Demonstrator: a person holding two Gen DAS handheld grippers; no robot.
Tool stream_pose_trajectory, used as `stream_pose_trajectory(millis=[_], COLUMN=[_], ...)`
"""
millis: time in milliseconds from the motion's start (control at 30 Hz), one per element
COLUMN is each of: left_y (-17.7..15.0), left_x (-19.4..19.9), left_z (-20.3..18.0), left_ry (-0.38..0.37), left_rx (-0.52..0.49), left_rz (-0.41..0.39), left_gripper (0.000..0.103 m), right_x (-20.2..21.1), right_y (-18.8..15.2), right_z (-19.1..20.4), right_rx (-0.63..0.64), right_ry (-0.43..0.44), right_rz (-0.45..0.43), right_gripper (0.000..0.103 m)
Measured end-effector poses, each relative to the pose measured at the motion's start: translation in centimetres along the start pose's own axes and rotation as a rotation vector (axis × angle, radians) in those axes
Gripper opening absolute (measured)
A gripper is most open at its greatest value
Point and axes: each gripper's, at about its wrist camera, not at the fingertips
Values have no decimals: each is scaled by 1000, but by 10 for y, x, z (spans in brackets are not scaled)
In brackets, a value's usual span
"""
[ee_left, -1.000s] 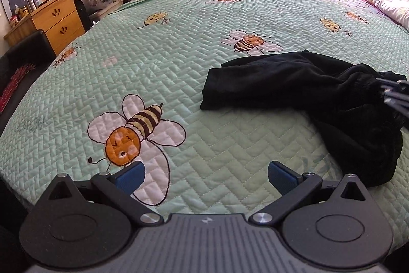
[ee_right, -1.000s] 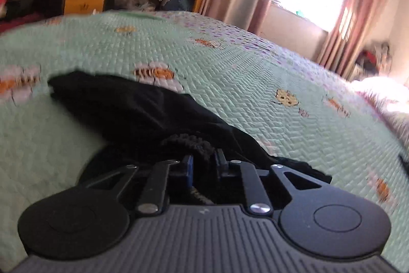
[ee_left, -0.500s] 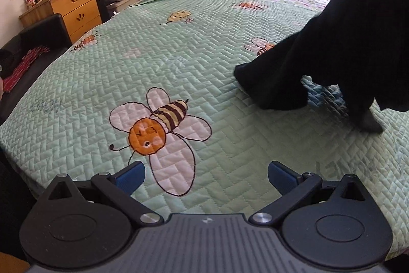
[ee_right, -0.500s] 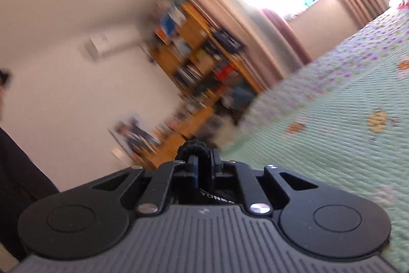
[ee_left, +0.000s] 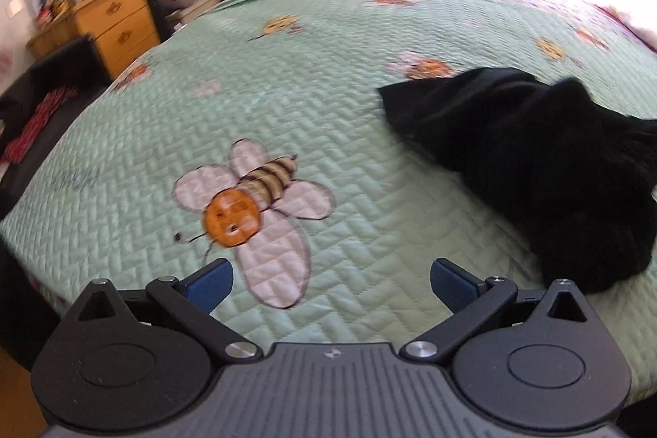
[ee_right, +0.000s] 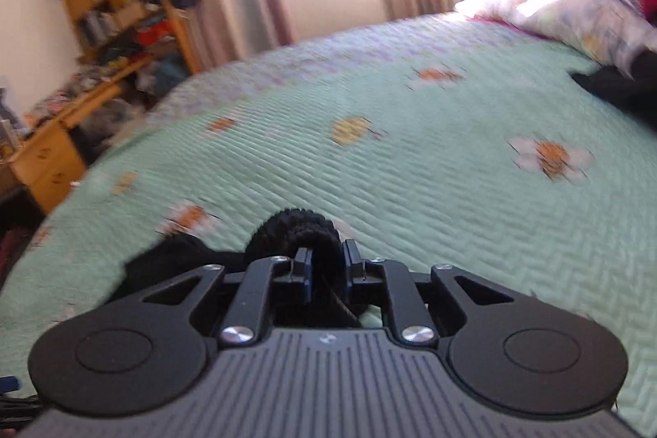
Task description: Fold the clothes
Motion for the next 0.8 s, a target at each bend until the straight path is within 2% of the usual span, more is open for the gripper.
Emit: stream_pose_trajectory(millis=[67, 100, 133, 200, 333, 567, 700, 800], left_y=[1, 1, 2, 4, 16, 31, 38, 52], left_x=[4, 7, 10, 16, 17, 5, -4, -14], left_z=[-13, -20, -28, -44, -66, -90, -106, -118], left_ry=[-7, -8, -6, -1, -102, -215, -262, -268], left_rx=[-51, -78, -106, -167, -244, -312, -347, -340], left_rz=[-27, -47, -72, -129, -172, -288, -264, -208], left_gripper=[102, 102, 102, 102, 102, 100, 101, 102], right_x=[-7, -9, -7, -4, 4, 14, 19, 16], right_y=[-12, -18, -25, -36, -56, -70, -73, -77], right_z=[-18, -27, -35, -49, -61, -66, -67, -69], right_rx=[-40, -62, -93, -149, -211, -242, -235, -248], right_ry=[-39, -53, -46, -20, 34, 147, 184, 199], right_rz=[16, 21, 20, 21, 21, 37, 23, 29], right_gripper=[34, 45, 49, 50, 56, 58, 61, 64])
Point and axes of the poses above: each gripper's, at about its wrist camera, not at the fingertips, and x roughly against the way its jaws point, z to its left, y to its top, and after that the axes turned 5 degrees about z, right-handed
